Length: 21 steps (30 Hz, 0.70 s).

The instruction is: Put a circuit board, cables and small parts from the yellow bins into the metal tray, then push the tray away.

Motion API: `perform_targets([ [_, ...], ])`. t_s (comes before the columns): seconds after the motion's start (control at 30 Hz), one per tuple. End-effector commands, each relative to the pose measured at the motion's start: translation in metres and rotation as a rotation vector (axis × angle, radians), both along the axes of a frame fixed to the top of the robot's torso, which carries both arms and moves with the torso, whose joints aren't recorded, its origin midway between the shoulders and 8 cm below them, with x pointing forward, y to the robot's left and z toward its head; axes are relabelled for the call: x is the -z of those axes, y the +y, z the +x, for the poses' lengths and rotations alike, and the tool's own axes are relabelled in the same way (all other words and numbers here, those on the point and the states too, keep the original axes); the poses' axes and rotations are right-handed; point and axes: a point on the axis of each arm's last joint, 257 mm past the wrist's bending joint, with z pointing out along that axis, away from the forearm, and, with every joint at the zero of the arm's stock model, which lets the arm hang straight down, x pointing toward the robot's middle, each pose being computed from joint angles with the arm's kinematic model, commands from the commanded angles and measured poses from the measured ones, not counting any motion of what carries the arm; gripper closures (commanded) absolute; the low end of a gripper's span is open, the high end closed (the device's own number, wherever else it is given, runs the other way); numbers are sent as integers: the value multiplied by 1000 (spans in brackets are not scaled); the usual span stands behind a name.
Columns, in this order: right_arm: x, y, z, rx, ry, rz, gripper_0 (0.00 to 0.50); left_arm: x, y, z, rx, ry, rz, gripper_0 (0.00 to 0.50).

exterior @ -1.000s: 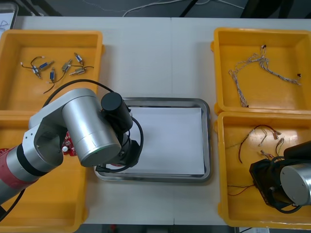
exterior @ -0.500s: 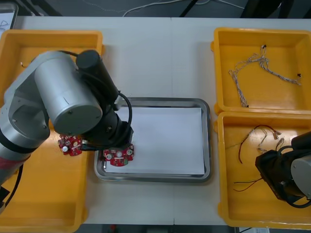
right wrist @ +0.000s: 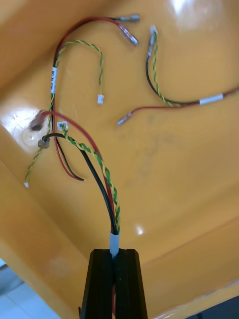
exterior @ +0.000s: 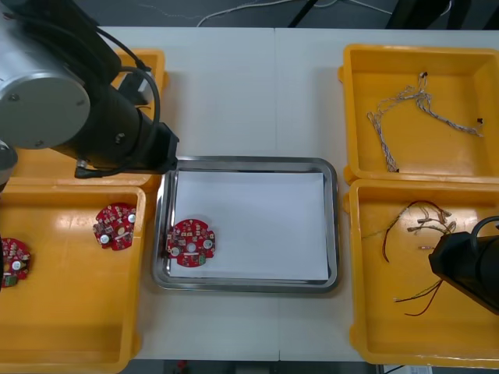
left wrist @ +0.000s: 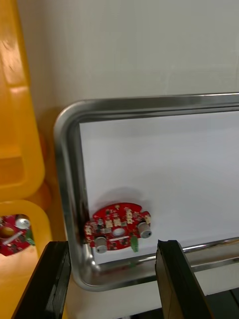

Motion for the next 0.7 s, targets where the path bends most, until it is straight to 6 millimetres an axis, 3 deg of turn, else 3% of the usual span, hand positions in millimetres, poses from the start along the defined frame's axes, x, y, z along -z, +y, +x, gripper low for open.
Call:
perform_targets([
  [0.03, -19, -18, 2, -122, -21, -129, 500, -46, 38, 15, 36, -134, 67, 0],
  [0.17, -21, -18, 1, -220, -9, -178, 500, -51, 65, 17, -21, -149, 56, 0],
  [0.33, -28, -2, 3, -417, -1, -220, 500, -52, 108, 22, -85, -176, 113, 0],
  [0.53, -41, 26, 6, -669, -24, -252, 500, -24, 157, 22, -176, -85, 135, 0],
  [0.7, -48, 46, 12, -866, -47, -331, 500, -12, 177, 37, -234, -62, 102, 0],
])
